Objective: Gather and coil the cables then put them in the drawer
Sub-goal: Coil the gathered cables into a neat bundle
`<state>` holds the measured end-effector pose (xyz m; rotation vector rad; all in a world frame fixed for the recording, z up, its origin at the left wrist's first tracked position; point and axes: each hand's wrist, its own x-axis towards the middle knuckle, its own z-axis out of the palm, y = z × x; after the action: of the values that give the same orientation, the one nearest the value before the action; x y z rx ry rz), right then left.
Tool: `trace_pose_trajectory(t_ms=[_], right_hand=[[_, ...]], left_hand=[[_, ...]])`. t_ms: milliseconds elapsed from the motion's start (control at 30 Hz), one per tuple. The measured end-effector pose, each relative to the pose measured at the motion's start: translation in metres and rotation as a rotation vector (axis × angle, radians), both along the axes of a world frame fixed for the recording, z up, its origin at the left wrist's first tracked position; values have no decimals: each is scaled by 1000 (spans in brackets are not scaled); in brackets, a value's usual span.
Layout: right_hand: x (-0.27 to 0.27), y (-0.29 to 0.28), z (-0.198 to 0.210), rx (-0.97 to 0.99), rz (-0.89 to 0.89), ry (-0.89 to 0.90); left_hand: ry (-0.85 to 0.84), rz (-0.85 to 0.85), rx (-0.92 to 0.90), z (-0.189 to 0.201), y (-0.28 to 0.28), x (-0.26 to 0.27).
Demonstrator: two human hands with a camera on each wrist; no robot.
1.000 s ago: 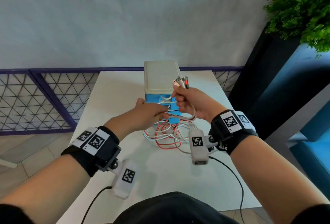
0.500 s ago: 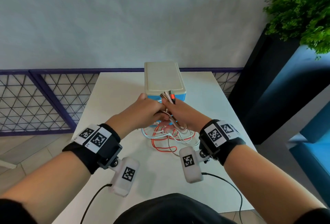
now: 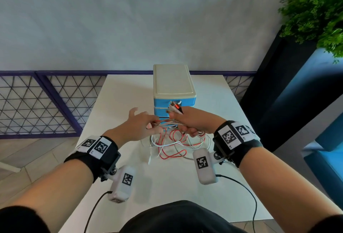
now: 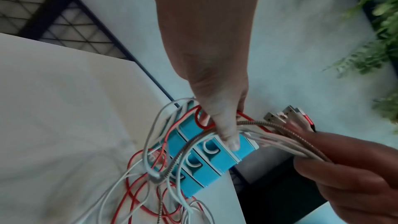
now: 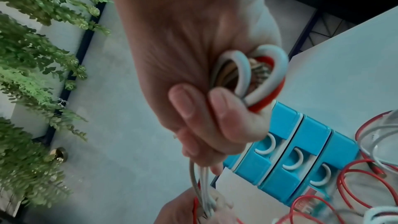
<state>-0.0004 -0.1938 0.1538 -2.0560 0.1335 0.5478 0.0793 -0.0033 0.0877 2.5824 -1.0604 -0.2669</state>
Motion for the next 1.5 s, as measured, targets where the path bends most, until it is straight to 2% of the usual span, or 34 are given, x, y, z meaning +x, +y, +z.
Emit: trace_pose_trajectory(t_ms=[200, 267, 367, 500, 600, 667, 733, 800, 867, 967, 1067, 1167, 1233, 1300, 1333, 1400, 1433, 1500], right_hand=[[-1, 0, 3, -118, 124, 44], [-1, -8, 6, -102, 130, 76], [2, -15, 9, -98, 90, 84], [3, -24, 14, -146, -2, 50], [3, -27, 13, -200, -43, 25], [3, -25, 11, -247, -63, -4], [2, -23, 12, -276, -117, -31], [2, -24, 14, -290, -194, -73], [2, -28, 17, -250, -296, -114], [4, -33, 21, -200, -411, -138], [4, -32, 21, -194, -427, -155], [6, -26, 16, -256, -369, -200], [7, -24, 15, -300, -322, -214], [8, -25, 17, -341, -234, -203], [8, -25, 18, -351, -174, -183], [9, -21, 18, -317, -68, -131], [9, -19, 16, -282, -29, -117], [9, -12, 13, -210, 11, -111]], left_hand=[[-163, 58, 54, -17, 11, 4], [-157, 94, 70, -24, 22, 8], [-102, 39, 21, -25, 25, 9], [101, 136, -45, -26, 34, 15], [151, 217, -1, -27, 36, 19], [185, 215, -37, -27, 31, 20], [294, 223, -227, -26, 25, 19], [515, 246, -478, -22, 22, 14], [675, 243, -621, -18, 22, 8], [689, 287, -589, -21, 28, 7], [701, 338, -530, -30, 37, 12], [690, 350, -437, -35, 38, 17], [630, 437, -391, -35, 35, 23], [431, 528, -353, -35, 32, 30], [287, 521, -370, -31, 30, 31], [22, 389, -502, -13, 18, 22], [-41, 297, -571, -1, 9, 14], [7, 114, -581, 23, -11, -2]])
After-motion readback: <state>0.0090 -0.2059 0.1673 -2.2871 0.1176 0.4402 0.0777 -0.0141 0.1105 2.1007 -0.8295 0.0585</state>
